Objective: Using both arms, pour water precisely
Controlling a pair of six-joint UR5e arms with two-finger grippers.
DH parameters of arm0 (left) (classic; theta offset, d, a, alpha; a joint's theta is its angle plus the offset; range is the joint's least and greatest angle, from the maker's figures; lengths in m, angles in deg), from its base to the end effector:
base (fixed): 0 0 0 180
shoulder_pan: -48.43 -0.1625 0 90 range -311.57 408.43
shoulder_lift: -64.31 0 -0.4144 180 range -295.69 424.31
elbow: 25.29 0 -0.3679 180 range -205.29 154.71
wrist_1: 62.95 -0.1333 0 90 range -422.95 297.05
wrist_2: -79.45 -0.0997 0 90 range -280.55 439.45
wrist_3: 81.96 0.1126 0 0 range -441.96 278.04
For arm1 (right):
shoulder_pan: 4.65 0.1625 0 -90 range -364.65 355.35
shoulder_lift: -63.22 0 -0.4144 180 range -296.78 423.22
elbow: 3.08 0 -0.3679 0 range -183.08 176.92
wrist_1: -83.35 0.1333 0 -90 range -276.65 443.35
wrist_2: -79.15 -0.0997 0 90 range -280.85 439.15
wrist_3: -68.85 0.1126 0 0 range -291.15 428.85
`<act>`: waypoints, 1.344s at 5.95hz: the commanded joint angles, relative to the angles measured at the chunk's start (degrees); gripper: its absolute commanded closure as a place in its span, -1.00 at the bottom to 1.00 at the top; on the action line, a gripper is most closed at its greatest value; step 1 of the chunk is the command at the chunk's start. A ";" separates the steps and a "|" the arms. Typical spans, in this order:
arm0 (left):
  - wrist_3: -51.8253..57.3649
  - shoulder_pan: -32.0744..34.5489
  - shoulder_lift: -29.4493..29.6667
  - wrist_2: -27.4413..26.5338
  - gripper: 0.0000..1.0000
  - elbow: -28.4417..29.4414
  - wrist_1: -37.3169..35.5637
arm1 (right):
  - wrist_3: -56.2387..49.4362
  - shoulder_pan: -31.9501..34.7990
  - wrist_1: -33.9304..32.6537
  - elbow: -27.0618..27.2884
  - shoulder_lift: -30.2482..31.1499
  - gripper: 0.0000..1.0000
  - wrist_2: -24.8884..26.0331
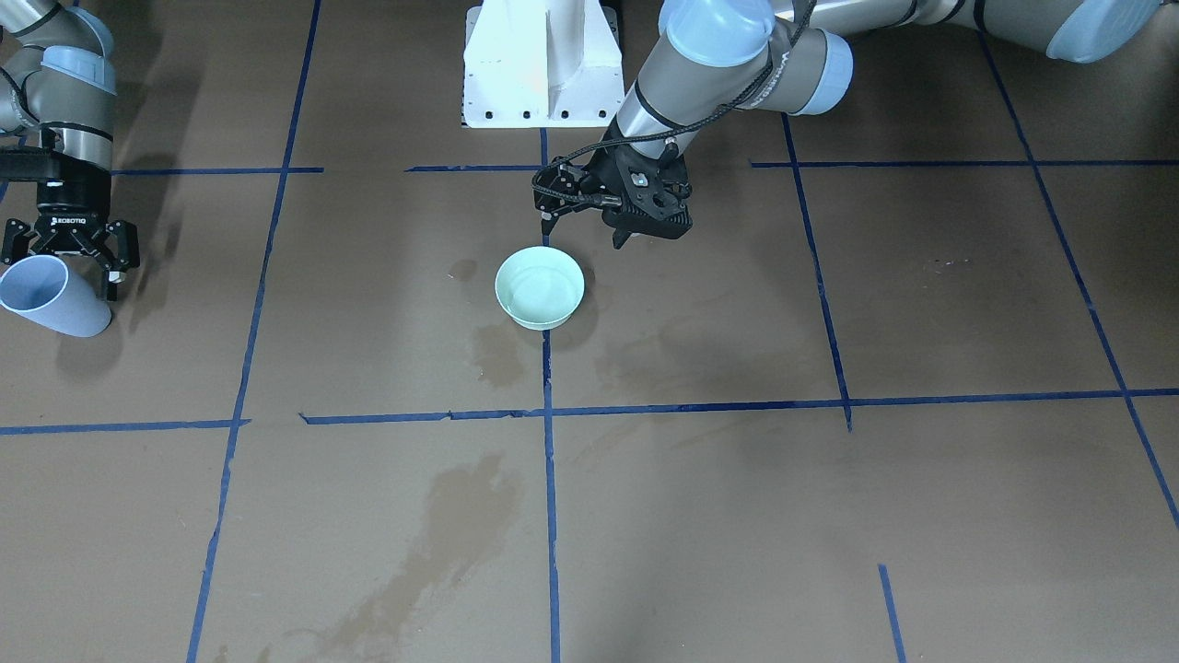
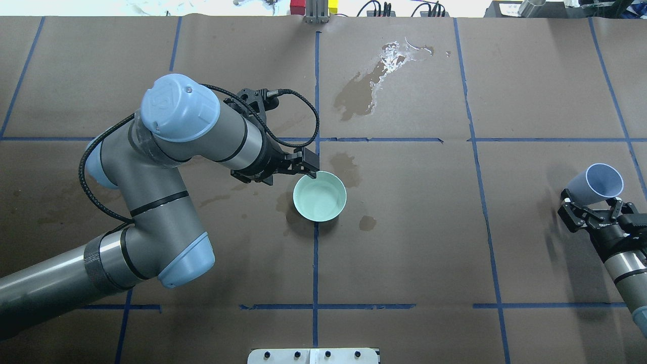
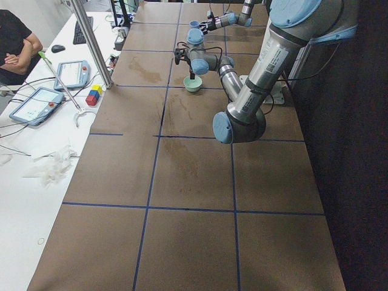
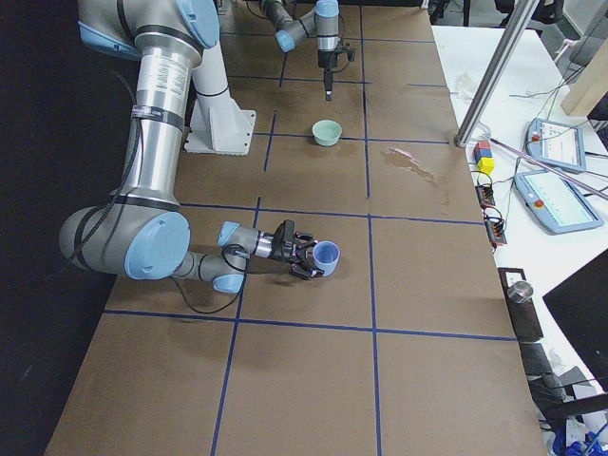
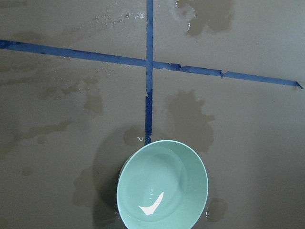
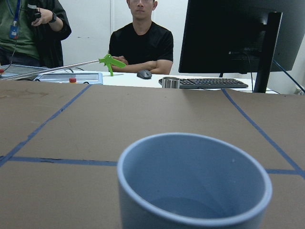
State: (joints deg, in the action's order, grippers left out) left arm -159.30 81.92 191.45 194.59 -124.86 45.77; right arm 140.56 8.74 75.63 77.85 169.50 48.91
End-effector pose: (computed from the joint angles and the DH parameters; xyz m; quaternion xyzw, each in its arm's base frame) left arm 0.4838 -0.4226 0.1768 0.0383 0.5571 -0.0328 0.8289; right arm -0.2562 -0.2980 0.6652 0.5341 -0.2780 0.2046 0.7717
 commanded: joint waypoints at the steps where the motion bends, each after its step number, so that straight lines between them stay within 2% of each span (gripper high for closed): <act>1: 0.00 0.00 -0.23 0.00 -0.99 -0.36 0.00 | -0.70 -0.02 0.07 -0.77 -0.46 -0.98 -0.08; 5: 0.00 0.00 -0.67 0.00 -0.99 -1.06 0.00 | -0.79 1.03 0.16 -1.04 -0.54 -0.97 -0.34; 8: 0.00 0.00 -0.67 0.00 -0.99 -1.59 0.00 | -2.28 3.22 0.07 -1.21 -2.90 -0.97 -0.43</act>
State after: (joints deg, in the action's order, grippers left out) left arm -159.30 81.92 190.79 194.58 -126.22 45.77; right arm 138.65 11.21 75.75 76.74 167.52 48.48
